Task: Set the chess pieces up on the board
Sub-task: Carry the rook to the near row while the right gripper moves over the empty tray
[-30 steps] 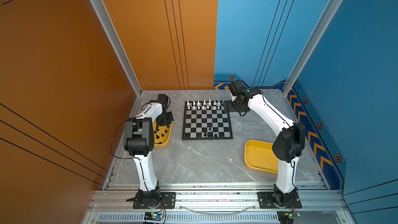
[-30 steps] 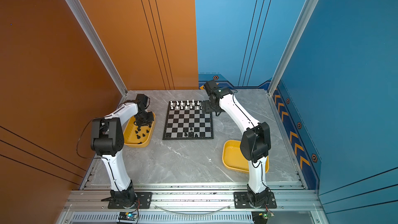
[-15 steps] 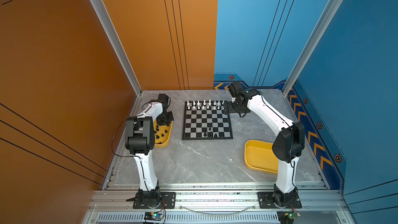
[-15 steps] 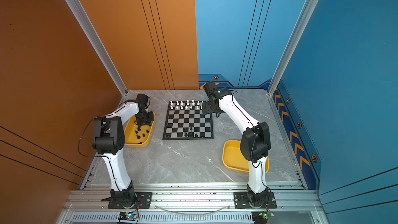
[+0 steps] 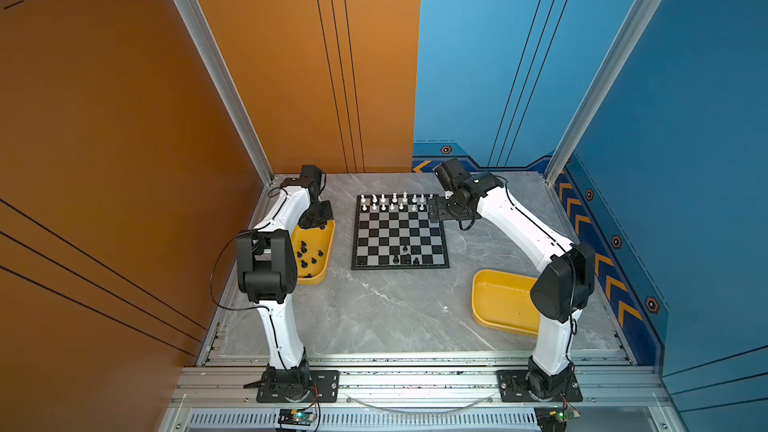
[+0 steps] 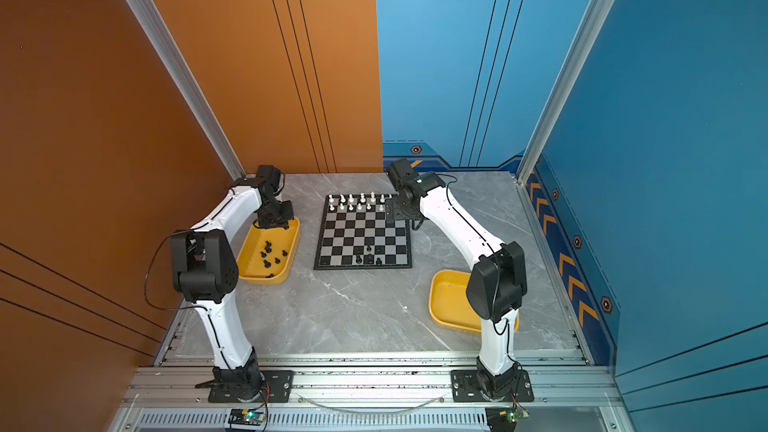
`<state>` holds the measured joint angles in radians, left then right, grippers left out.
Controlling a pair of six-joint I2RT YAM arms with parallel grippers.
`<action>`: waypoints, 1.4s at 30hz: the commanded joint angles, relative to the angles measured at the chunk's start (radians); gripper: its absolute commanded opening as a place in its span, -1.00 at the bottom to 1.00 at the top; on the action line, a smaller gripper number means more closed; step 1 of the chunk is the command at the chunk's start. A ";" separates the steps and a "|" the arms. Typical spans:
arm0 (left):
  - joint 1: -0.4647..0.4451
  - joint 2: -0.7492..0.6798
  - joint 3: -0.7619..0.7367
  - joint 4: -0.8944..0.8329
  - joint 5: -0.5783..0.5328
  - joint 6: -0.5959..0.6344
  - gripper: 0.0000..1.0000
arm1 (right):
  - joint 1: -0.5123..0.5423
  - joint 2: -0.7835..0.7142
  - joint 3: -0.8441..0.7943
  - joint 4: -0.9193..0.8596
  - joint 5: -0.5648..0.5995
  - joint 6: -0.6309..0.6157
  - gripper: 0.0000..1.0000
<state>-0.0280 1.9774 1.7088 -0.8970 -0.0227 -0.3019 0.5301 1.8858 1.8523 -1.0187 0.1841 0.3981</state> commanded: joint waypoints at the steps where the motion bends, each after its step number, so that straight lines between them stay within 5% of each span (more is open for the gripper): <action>1: -0.074 -0.058 0.040 -0.064 0.010 0.015 -0.87 | 0.002 -0.092 -0.106 -0.049 0.063 0.033 0.99; 11: -0.437 0.032 0.191 -0.067 -0.054 -0.121 -0.89 | -0.092 -0.405 -0.414 -0.001 0.051 0.040 0.99; 19: -0.632 0.166 0.348 -0.070 -0.078 -0.191 -0.88 | -0.257 -0.746 -0.697 0.022 -0.064 0.037 0.99; 42: -0.761 0.393 0.499 -0.076 -0.028 -0.239 -0.90 | -0.448 -0.930 -0.803 -0.042 -0.194 -0.047 0.99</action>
<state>-0.7715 2.3661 2.1941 -0.9443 -0.0746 -0.5323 0.0921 0.9699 1.0607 -1.0229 0.0036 0.3676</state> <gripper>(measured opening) 0.124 0.997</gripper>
